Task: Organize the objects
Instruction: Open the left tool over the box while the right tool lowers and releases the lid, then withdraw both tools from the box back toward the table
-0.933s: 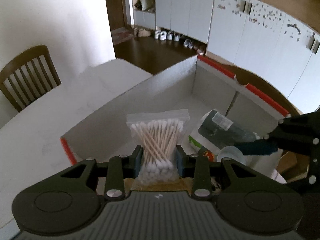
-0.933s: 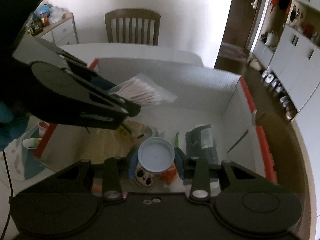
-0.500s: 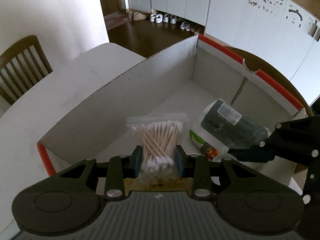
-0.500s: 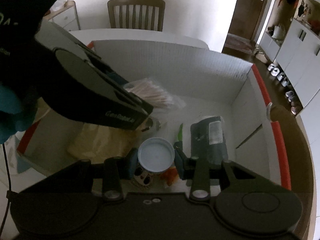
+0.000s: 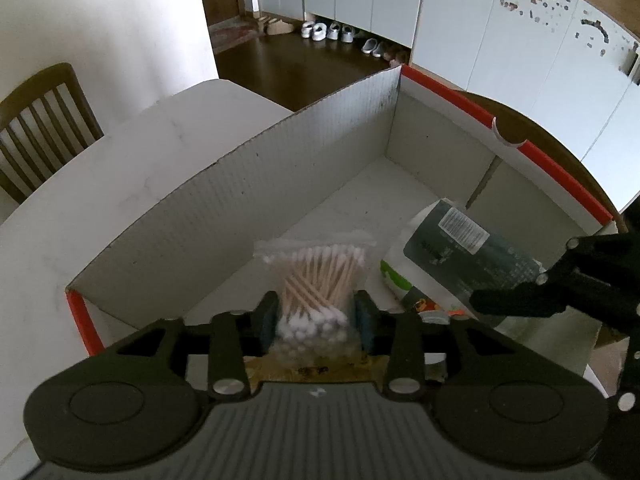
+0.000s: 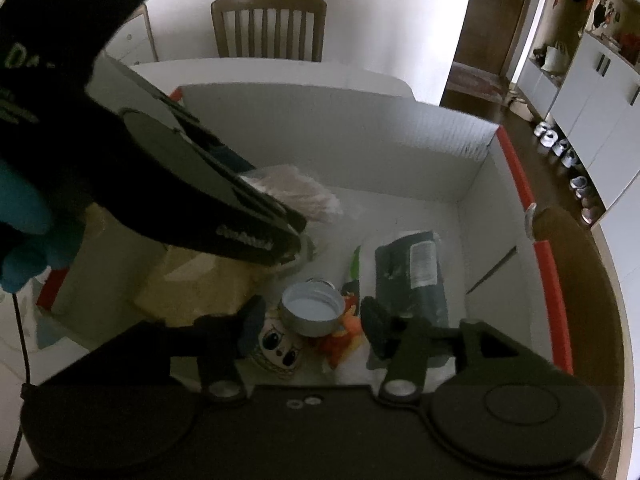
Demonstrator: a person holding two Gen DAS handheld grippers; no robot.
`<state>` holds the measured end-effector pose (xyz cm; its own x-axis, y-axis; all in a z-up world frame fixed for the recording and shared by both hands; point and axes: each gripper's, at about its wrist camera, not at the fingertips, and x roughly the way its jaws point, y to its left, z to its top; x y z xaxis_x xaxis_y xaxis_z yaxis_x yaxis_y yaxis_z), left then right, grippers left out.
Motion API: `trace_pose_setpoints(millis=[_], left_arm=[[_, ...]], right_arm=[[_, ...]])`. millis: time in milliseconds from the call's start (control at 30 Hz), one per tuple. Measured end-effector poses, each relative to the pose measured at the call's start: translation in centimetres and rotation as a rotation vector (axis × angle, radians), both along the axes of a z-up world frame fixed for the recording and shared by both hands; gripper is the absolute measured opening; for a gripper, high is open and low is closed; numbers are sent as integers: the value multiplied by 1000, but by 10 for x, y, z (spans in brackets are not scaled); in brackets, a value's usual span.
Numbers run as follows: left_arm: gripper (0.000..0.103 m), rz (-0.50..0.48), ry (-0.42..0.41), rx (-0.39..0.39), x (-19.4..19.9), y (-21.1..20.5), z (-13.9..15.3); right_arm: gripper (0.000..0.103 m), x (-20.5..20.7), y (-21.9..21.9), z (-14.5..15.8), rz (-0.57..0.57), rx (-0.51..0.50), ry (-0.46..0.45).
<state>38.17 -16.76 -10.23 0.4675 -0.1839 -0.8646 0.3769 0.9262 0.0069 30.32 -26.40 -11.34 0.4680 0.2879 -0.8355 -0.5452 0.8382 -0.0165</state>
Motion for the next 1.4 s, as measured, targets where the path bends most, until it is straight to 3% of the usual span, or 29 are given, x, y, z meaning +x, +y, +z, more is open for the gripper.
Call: trace_pose_setpoints(millis=[100,133,533,800,1000,1400], left_arm=[[67,12,-24,-15,-4,3,4],[68,16,-29,-22,-6,5,5],[68,24,-109,-98,-36,14,34],[68,25,-158,-187,-70,29,64],[68,44,-185,-230,-95,52,80],[69,110,-211,-232,-151,118,89]], right_arm=[[55,-1,-1,5,-10,3,-5],[55,-2,-2,7,-15,8,-6],[69,-25,-5,50,-30,48,-46],[70,-47,1,79,-24,51,-80],[70,-62,8,91,-40,60,-86],[77,-92,50,104,-26,111,-108]])
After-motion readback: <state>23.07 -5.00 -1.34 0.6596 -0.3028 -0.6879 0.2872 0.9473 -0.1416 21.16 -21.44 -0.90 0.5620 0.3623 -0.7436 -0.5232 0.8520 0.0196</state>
